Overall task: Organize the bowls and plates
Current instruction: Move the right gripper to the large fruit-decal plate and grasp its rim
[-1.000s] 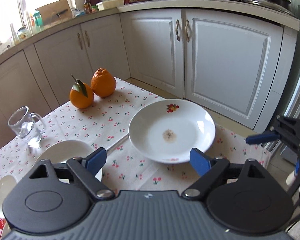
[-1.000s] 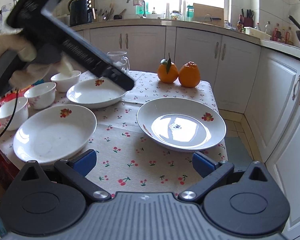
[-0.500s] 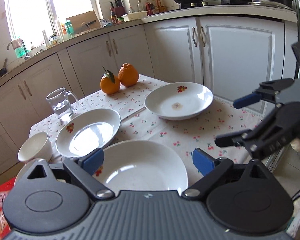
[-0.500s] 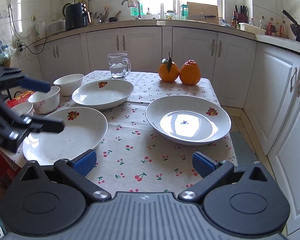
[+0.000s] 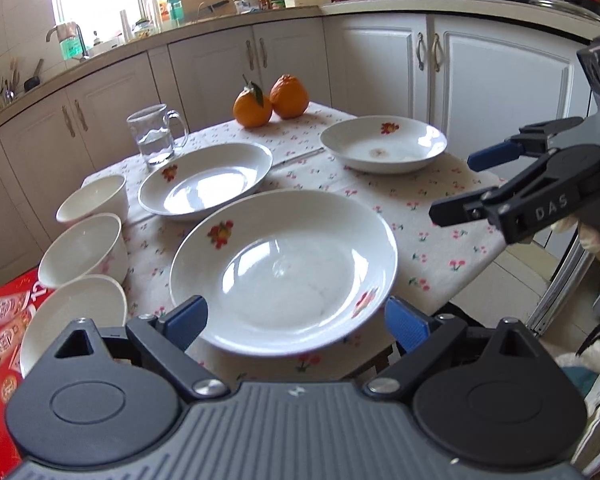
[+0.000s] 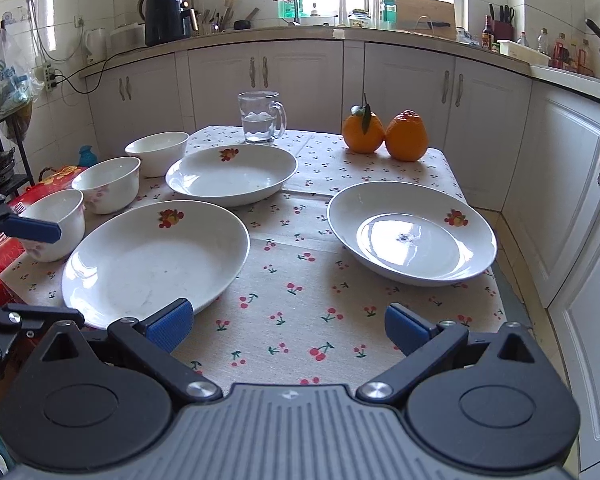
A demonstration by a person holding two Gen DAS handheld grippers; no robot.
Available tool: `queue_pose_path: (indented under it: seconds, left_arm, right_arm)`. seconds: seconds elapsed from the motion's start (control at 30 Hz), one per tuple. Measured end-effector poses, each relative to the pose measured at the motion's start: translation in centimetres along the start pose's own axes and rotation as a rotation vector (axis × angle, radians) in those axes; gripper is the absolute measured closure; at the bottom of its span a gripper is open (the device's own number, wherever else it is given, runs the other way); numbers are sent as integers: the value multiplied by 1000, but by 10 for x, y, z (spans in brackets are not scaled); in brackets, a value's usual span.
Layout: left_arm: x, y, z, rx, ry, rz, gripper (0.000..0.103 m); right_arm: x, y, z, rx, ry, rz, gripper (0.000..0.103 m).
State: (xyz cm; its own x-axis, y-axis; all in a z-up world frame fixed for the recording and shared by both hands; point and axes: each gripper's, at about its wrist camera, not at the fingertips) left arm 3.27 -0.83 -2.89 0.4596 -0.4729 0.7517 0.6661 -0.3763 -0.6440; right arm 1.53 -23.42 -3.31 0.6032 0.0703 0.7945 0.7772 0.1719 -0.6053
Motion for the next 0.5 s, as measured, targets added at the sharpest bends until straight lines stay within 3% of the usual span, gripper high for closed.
queue_pose_path:
  seconds: [0.5]
  left_arm:
    - [-26, 26, 17, -3, -38, 81, 8]
  right_arm:
    - [7, 12, 12, 37, -24, 39, 0]
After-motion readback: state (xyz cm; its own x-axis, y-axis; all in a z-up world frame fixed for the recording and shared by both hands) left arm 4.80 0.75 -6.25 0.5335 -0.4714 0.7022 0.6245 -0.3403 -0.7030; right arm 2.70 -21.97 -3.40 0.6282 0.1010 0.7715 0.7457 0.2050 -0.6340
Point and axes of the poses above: each gripper's, at about its wrist camera, not at the fingertips, and y roughly the way its jaws point, z to its left, x to its top
